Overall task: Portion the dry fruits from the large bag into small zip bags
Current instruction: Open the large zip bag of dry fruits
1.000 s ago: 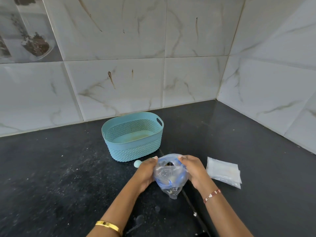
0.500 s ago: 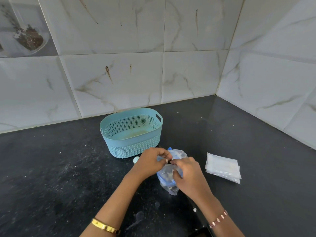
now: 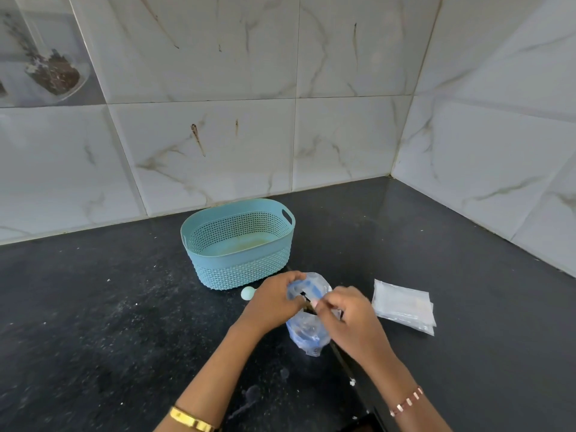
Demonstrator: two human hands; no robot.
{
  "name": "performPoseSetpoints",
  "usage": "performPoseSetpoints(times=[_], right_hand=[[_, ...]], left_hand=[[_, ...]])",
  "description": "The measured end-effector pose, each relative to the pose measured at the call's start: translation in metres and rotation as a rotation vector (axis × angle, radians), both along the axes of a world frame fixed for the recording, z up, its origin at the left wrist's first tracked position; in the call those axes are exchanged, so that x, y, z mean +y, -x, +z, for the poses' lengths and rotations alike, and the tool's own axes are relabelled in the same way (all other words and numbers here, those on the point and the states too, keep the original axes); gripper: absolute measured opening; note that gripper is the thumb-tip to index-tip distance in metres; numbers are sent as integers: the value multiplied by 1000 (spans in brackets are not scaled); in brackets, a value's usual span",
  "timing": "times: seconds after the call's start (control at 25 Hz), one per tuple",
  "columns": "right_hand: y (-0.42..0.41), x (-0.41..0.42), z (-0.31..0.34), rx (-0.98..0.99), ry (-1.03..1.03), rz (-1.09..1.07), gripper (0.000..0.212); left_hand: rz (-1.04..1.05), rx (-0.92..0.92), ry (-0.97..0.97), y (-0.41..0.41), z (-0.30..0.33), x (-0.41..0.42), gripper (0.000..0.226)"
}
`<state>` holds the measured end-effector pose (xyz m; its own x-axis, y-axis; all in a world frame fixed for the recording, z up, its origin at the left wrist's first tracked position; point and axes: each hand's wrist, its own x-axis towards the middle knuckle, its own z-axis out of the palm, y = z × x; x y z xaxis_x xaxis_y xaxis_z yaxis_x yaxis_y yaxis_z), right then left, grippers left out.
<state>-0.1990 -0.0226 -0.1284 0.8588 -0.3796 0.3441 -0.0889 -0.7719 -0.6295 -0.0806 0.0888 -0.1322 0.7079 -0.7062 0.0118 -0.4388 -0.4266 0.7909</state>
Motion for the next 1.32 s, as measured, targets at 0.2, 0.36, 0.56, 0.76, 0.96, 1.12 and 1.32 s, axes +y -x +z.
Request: performPoseSetpoints(times=[0.2,0.36,0.56,0.76,0.96,1.12,1.32], right_hand=[[-32,-12,2,200,-122,-248,21],[-39,-15,-1,326,-74,-292,19],[-32,-19,7,253,129,-334,14],[-16,-11,-3,-93,421,-70,19],[3,4,-7,151,617,44,19],[10,7,3,400,580,21,15],[8,5,18,353,498,31,31]], left_hand=[[185,-50,113,9,-11,-7,39],[204,-75,-14,2,-14,-6,31],[186,-188,-222,3,-13,-2,46],[122,-169,-213,2,-9,-3,44],[25,-219,-392,-1,-3,-15,49],[48,-332,-497,1,5,-22,53],[27,-236,-441,4,7,-17,49]])
